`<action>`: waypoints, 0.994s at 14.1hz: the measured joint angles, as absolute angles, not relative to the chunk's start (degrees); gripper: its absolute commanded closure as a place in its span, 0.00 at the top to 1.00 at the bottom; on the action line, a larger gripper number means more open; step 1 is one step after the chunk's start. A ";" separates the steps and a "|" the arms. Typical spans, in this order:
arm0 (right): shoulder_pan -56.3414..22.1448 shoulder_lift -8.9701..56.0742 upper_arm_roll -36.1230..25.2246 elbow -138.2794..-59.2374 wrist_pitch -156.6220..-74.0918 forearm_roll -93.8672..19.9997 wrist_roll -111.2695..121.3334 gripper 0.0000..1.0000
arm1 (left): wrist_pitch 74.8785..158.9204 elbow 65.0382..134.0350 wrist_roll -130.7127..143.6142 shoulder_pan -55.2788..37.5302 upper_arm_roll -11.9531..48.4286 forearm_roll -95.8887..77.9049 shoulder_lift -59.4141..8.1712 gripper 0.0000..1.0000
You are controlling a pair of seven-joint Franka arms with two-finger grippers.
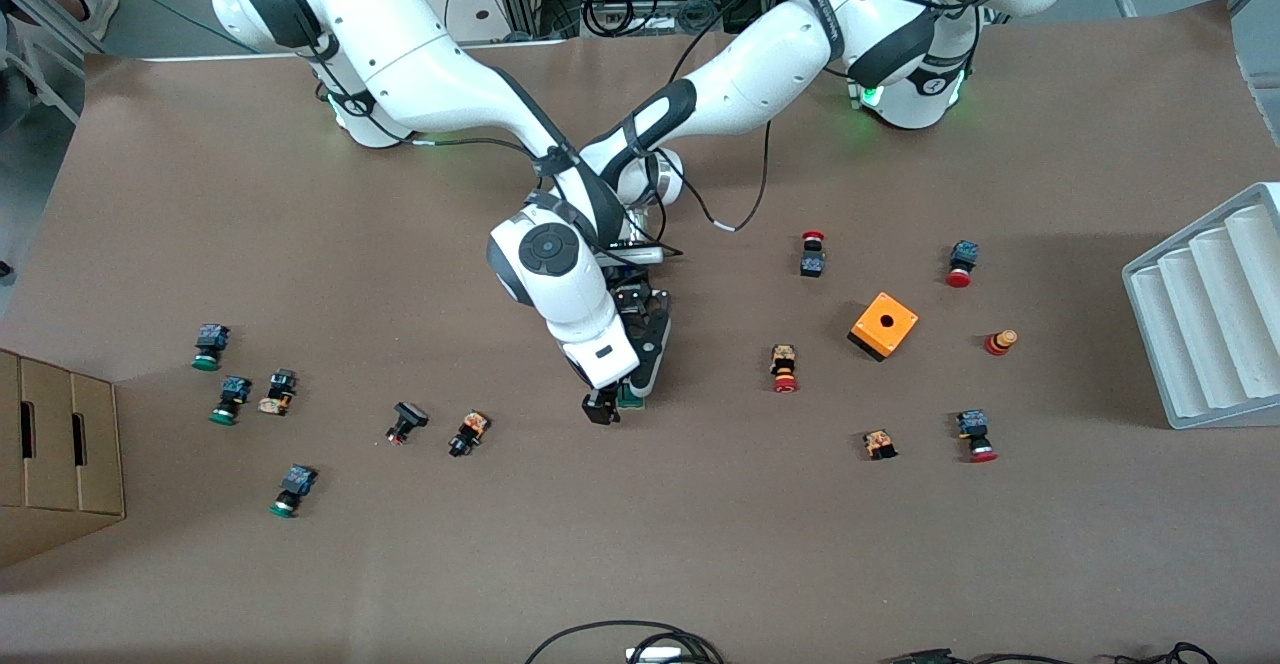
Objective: Close load switch with both arms
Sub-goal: 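Rotate the handle over toward the switch contacts with the right gripper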
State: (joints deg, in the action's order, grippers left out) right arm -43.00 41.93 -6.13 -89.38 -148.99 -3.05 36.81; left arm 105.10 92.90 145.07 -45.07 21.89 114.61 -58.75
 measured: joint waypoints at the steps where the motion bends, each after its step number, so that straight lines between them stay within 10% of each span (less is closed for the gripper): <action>1: -43.00 42.19 -6.13 -89.10 -148.99 -3.05 36.81 0.82 | 105.10 92.89 145.07 -45.07 21.89 114.61 -58.75 0.61; 14: -42.67 43.67 -6.20 -87.13 -148.99 -3.05 36.81 0.82 | 105.10 92.88 145.07 -45.07 21.87 114.61 -58.75 0.61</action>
State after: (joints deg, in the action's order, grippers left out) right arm -42.67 43.67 -6.20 -87.13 -148.99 -3.05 36.81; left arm 105.10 92.88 145.07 -45.07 21.87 114.61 -58.75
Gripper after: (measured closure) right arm 0.176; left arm 0.392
